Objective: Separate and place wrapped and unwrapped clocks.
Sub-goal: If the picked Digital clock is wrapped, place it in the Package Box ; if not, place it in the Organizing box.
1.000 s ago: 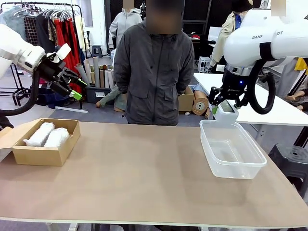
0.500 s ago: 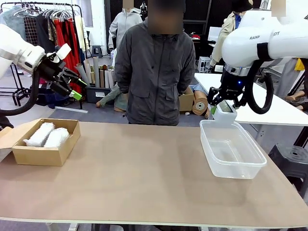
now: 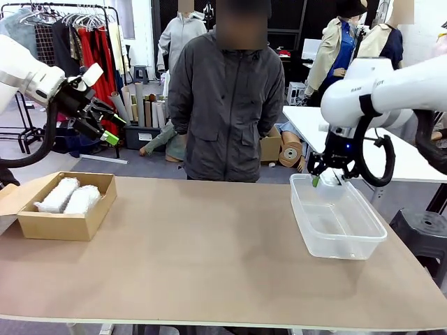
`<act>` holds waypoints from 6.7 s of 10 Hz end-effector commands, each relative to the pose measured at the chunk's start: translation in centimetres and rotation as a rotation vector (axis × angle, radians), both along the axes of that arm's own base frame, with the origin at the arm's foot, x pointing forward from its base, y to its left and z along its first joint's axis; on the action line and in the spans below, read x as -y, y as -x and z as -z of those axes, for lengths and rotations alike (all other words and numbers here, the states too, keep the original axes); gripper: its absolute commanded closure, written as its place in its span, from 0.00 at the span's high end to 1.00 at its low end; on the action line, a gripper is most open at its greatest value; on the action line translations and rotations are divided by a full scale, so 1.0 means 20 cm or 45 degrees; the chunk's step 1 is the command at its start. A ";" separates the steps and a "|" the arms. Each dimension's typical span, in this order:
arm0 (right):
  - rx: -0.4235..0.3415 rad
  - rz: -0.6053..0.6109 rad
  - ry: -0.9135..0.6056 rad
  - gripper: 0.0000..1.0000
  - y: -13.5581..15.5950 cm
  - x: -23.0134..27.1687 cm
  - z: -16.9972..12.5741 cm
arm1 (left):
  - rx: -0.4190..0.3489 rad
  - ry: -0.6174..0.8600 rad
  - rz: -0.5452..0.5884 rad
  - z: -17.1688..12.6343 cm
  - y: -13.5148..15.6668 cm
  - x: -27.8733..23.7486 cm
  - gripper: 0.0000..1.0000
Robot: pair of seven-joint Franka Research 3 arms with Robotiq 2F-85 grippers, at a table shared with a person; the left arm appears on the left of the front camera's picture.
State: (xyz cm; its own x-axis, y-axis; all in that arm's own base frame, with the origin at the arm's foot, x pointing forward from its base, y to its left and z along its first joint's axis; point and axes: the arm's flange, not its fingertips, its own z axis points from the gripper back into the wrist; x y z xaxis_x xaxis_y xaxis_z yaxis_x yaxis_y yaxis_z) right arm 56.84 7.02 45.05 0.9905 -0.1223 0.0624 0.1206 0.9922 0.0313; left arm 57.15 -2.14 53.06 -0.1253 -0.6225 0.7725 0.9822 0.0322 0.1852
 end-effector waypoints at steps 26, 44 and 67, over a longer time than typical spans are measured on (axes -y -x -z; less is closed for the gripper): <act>-0.135 -0.009 0.007 1.00 0.14 0.18 0.61 | -0.001 -0.007 -0.011 -0.01 0.01 0.00 1.00; 0.078 -0.505 0.029 1.00 0.13 0.10 -0.03 | -0.001 -0.007 -0.011 -0.01 0.01 0.00 1.00; 0.790 -1.974 -0.580 1.00 0.00 -0.02 -0.63 | -0.001 -0.007 -0.011 -0.01 0.01 0.00 1.00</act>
